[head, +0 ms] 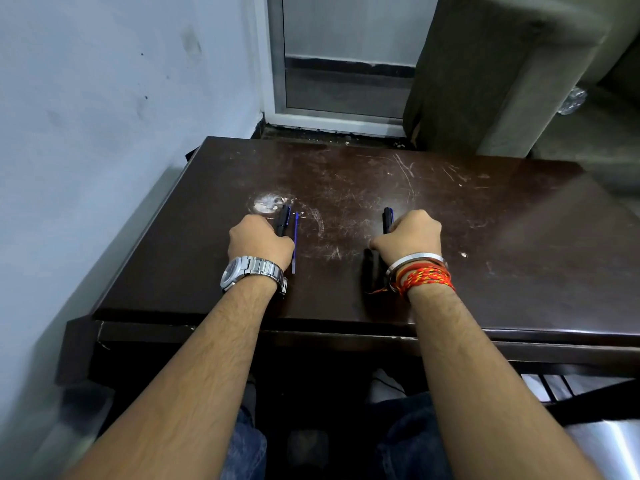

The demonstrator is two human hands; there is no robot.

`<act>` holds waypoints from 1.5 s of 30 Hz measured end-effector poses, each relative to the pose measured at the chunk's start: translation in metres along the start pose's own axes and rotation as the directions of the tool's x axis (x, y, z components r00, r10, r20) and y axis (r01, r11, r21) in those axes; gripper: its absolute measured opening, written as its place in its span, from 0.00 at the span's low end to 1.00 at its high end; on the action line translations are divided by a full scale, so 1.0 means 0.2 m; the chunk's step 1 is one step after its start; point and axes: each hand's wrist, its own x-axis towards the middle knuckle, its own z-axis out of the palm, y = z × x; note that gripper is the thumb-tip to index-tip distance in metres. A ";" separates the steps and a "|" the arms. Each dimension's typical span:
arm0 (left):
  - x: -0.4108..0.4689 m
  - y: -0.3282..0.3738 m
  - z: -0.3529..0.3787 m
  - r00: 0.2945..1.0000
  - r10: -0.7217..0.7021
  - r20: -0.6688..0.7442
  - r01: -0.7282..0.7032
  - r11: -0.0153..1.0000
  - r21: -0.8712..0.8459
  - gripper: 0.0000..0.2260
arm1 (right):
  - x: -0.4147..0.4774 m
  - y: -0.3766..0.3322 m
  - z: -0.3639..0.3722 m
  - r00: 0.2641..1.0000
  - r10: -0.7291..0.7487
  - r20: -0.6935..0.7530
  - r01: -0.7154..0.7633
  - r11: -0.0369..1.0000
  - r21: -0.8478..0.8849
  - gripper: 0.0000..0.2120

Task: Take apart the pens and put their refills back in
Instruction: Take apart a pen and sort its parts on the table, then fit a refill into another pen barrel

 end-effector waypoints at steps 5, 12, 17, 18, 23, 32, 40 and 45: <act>0.00 0.00 0.00 1.000 0.000 -0.011 0.000 1.000 0.012 0.04 | 0.00 0.00 0.01 1.000 -0.019 -0.017 0.019 1.000 -0.001 0.12; 0.00 0.00 0.00 1.000 0.006 -0.011 -0.006 1.000 0.021 0.04 | 0.00 0.00 0.02 0.996 -0.086 -0.003 0.086 0.996 0.017 0.05; 0.00 0.00 0.00 1.000 0.015 0.000 -0.015 0.998 0.056 0.04 | -0.02 -0.02 0.02 0.989 -0.145 0.031 0.144 0.989 0.017 0.11; 0.00 0.00 0.00 1.000 0.016 0.006 -0.016 0.998 0.066 0.04 | -0.03 -0.02 0.02 0.986 -0.159 0.041 0.159 0.987 0.012 0.11; -0.03 0.03 0.01 0.996 0.077 -0.052 -0.076 0.997 0.024 0.07 | -0.06 -0.05 0.06 0.970 -0.243 0.031 0.234 0.955 0.180 0.10; -0.17 0.11 0.02 0.830 0.557 -0.026 -0.526 0.766 -0.370 0.06 | -0.13 -0.18 0.16 0.941 -0.329 0.078 0.175 0.673 0.718 0.11; -0.13 0.13 0.02 0.917 0.378 -0.124 -0.367 0.685 -0.629 0.06 | -0.17 -0.21 0.17 0.900 -0.432 0.065 0.289 0.701 0.651 0.12; -0.12 0.13 0.02 0.925 0.378 -0.047 -0.291 0.622 -0.727 0.12 | -0.22 -0.27 0.19 0.865 -0.487 0.118 0.286 0.673 0.682 0.11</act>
